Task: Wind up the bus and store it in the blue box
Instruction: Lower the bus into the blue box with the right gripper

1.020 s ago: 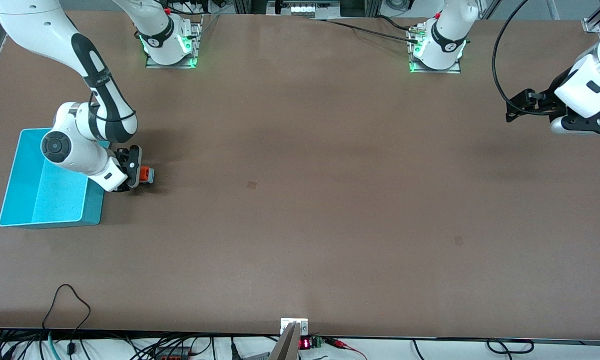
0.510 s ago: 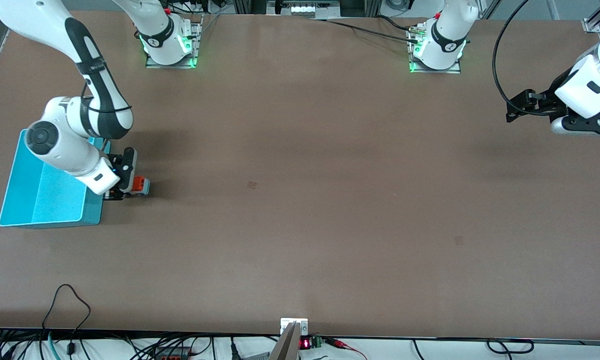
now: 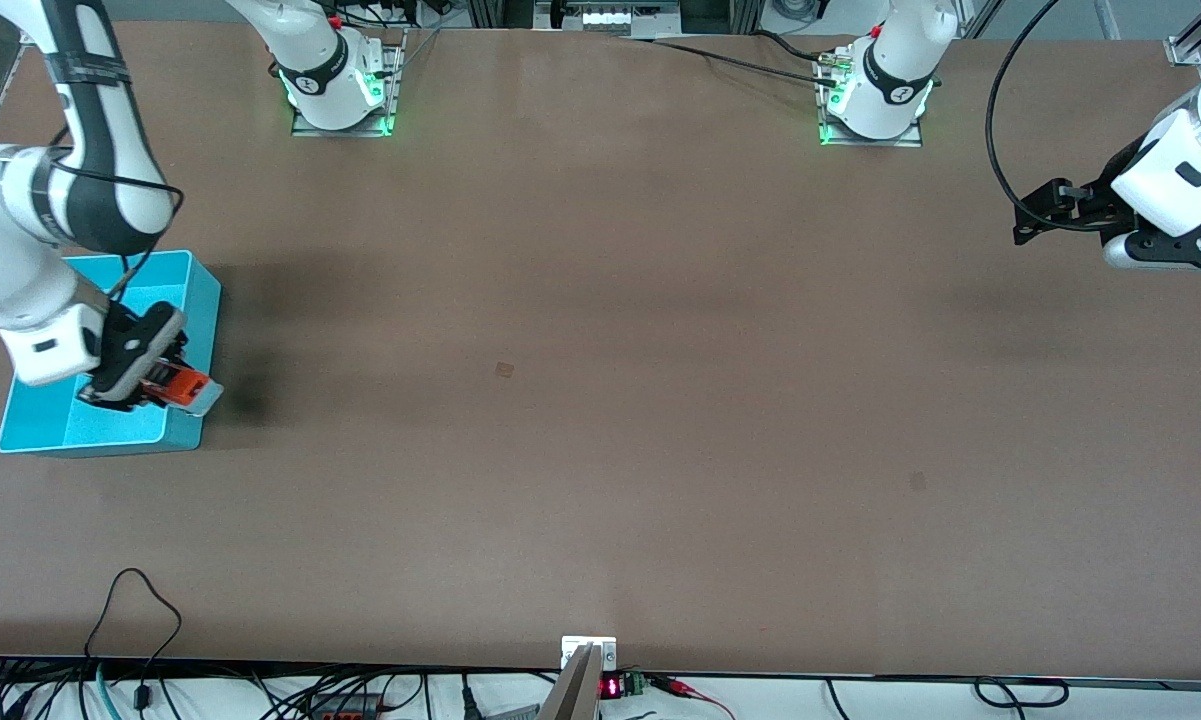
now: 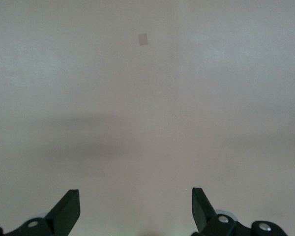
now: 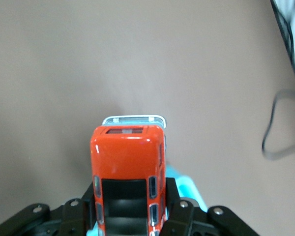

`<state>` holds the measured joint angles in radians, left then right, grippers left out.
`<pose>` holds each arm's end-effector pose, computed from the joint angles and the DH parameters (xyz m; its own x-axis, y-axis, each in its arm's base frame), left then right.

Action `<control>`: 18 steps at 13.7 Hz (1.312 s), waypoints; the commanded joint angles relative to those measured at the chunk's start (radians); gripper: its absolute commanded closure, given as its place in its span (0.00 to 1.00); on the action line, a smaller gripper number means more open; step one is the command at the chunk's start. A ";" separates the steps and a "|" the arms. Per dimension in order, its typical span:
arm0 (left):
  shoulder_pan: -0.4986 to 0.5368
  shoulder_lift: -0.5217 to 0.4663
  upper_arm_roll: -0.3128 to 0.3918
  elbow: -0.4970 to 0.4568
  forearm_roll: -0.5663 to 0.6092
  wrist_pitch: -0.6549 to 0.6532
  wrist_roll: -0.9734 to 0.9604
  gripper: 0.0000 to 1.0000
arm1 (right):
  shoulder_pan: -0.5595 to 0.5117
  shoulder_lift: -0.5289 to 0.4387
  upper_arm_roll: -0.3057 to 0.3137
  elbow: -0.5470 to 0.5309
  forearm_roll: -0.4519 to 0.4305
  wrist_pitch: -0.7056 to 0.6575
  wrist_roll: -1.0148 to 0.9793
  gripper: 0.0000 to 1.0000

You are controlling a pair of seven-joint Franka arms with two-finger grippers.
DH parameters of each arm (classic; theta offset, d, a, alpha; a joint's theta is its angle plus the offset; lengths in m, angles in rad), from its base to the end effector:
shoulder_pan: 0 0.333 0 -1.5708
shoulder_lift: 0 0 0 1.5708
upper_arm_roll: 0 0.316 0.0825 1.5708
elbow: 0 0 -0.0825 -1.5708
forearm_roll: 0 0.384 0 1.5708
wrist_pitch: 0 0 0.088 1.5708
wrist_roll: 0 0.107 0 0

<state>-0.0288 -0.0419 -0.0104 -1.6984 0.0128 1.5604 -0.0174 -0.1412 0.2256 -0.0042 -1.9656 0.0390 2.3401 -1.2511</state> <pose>0.5358 -0.0197 0.5866 0.9952 -0.0214 -0.0957 -0.0230 -0.9996 -0.0149 0.6080 -0.0883 0.3737 0.4648 0.8821 0.0757 0.8724 -0.4709 0.1308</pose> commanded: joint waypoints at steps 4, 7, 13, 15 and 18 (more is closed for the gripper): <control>0.003 0.014 0.004 0.031 -0.011 -0.019 0.013 0.00 | -0.236 0.078 -0.014 0.020 0.028 -0.030 0.309 0.91; 0.003 0.016 0.006 0.031 -0.010 -0.017 0.014 0.00 | -0.301 0.153 -0.020 0.022 0.183 -0.018 0.361 0.94; 0.003 0.016 0.006 0.031 -0.007 -0.017 0.014 0.00 | -0.296 0.250 -0.025 0.025 0.177 0.024 0.665 0.97; 0.003 0.016 0.006 0.032 -0.007 -0.016 0.014 0.00 | -0.291 0.264 -0.025 0.024 0.171 0.027 0.694 0.97; 0.003 0.016 0.006 0.031 -0.007 -0.016 0.014 0.00 | -0.291 0.323 -0.028 0.024 0.101 0.117 0.687 0.94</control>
<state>-0.0285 -0.0411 -0.0074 -1.6980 0.0128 1.5605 -0.0170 -0.4365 0.5106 -0.0298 -1.9598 0.1865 2.4044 -0.5834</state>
